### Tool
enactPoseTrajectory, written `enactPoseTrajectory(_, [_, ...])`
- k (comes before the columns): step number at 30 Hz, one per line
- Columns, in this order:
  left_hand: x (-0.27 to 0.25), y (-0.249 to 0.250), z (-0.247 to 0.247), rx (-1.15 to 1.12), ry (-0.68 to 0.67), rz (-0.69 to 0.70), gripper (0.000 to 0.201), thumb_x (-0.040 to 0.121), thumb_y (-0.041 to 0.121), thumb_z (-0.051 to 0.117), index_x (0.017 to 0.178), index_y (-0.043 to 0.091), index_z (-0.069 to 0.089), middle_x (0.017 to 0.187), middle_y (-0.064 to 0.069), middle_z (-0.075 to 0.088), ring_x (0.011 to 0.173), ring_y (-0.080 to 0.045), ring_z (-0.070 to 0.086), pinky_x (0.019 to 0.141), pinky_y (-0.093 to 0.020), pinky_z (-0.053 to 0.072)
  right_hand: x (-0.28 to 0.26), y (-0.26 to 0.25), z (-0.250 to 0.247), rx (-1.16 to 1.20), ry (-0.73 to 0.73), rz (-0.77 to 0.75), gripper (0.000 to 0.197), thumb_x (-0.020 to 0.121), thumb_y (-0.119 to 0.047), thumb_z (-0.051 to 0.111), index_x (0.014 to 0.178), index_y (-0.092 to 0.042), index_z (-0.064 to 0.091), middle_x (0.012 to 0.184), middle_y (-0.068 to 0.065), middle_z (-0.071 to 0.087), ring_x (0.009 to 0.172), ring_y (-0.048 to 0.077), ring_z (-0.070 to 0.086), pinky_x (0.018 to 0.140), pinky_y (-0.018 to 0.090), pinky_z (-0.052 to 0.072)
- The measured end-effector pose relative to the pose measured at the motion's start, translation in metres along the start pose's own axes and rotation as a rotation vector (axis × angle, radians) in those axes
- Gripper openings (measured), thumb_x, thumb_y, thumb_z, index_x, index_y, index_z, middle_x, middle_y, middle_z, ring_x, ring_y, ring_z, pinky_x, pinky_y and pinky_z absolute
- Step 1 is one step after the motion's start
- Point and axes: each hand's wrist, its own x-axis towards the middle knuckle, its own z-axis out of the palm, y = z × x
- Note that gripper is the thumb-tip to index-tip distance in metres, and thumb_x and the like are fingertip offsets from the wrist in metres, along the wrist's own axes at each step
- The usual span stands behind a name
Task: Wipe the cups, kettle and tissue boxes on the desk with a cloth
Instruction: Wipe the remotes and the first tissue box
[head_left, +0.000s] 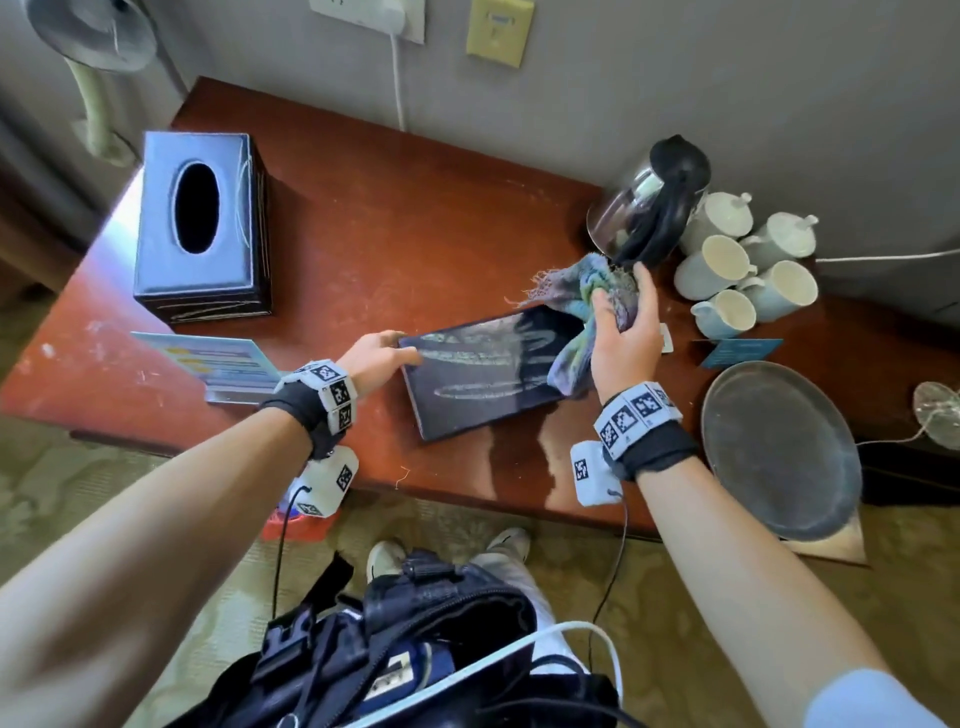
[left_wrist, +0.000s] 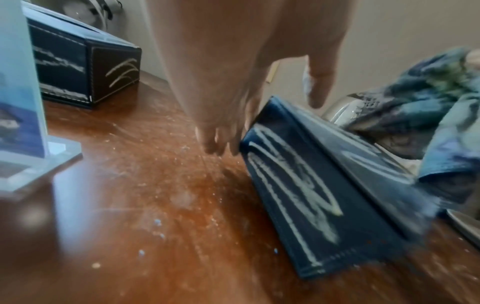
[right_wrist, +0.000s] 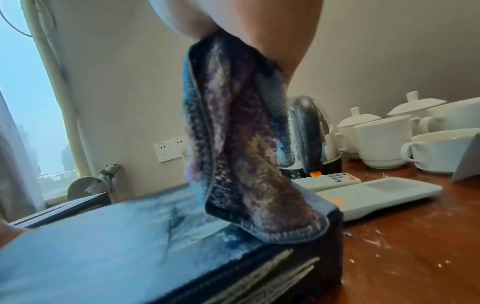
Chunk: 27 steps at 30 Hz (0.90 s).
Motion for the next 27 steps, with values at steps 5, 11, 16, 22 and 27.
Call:
enactPoseTrajectory(5, [0.004,-0.004,0.011,0.122,0.033,0.027,0.127,0.072,0.037,0.086,0.158,0.011,-0.003,0.166,-0.011,0.002,0.153,-0.024,0.003,0.122,-0.046,0.016,0.017,0.020,0.006,-0.180,-0.093,0.101,0.064,0.092,-0.035,0.066,0.148,-0.015,0.042,0.144,0.005,0.052,0.133,0.020,0.047,0.112,0.028,0.035])
enactPoseTrajectory(11, [0.001,-0.026,0.019,0.484,0.052,0.080,0.143,0.058,0.050,0.091,0.157,0.015,-0.007,0.165,-0.013,0.005,0.153,-0.027,0.000,0.124,-0.046,0.006,0.012,0.043,0.054,-0.505,-0.319,-0.007,0.046,0.097,-0.044,0.054,0.142,-0.034,0.050,0.154,-0.002,0.041,0.142,0.023,0.035,0.116,0.038,0.028])
enactPoseTrajectory(16, [0.008,-0.032,0.016,0.488,0.024,0.105,0.141,0.059,0.053,0.089,0.157,0.021,-0.008,0.165,-0.010,0.005,0.153,-0.022,-0.003,0.124,-0.046,0.000,-0.035,0.049,0.094,-0.619,-0.399,-0.313,0.049,0.097,-0.030,0.046,0.145,-0.021,0.047,0.155,0.003,0.040,0.146,0.030,0.029,0.120,0.048,0.018])
enactPoseTrajectory(22, [0.012,-0.037,0.013,0.505,-0.003,0.133,0.141,0.060,0.057,0.087,0.156,0.023,-0.010,0.166,-0.005,0.003,0.153,-0.017,-0.005,0.124,-0.044,-0.001,-0.034,0.057,0.080,-0.606,-0.656,-0.486,0.050,0.097,-0.015,0.051,0.147,-0.020,0.044,0.157,0.000,0.036,0.149,0.023,0.024,0.122,0.041,0.016])
enactPoseTrajectory(27, [0.010,-0.037,0.013,0.467,-0.017,0.129,0.143,0.059,0.056,0.088,0.156,0.024,-0.013,0.166,-0.006,0.000,0.153,-0.016,-0.006,0.124,-0.042,-0.004,0.024,0.069,0.048,-0.634,-0.405,-0.116,0.049,0.099,-0.011,0.047,0.146,-0.025,0.044,0.161,-0.006,0.027,0.151,0.020,0.015,0.120,0.044,0.022])
